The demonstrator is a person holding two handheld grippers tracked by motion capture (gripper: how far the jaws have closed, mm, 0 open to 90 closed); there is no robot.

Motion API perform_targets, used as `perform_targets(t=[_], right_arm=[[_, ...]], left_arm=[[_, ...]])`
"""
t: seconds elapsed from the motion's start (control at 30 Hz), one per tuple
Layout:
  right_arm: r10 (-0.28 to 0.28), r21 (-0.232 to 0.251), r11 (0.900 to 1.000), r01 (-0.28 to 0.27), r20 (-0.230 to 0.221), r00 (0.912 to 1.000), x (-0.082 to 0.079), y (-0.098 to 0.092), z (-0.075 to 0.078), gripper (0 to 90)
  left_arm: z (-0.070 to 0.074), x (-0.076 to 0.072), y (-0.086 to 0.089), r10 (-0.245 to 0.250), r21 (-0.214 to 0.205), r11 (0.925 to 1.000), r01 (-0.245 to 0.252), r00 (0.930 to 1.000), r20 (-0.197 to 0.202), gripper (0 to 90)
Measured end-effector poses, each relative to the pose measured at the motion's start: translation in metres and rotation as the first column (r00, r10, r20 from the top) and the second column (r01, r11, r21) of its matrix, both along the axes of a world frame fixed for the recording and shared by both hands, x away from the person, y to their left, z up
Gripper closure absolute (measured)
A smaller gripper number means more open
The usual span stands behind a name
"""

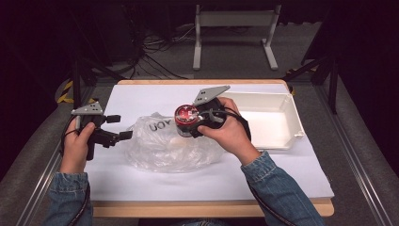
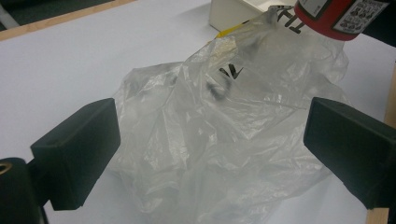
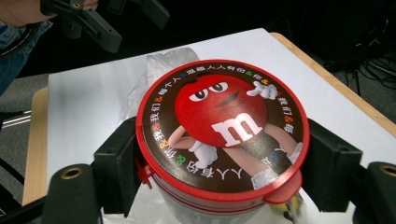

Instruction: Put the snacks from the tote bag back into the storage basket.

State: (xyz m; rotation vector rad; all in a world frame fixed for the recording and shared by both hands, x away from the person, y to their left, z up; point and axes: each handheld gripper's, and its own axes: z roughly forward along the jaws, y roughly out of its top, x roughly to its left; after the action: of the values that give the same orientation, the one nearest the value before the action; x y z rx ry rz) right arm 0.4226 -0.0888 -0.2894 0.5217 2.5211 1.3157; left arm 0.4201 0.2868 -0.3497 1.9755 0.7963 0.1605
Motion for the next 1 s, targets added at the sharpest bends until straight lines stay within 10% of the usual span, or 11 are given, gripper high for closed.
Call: perform_targets(t=[1.0], right_arm=[[-0.09,0.016,0.9958,0.09,-0.007,0.9959,0.044,-0.077,0.004,25.5]], left_arm=[[-0.006,-0.01,0.008,-0.057,0.028,0.998,0.056,0.9976,0.039,4.2]])
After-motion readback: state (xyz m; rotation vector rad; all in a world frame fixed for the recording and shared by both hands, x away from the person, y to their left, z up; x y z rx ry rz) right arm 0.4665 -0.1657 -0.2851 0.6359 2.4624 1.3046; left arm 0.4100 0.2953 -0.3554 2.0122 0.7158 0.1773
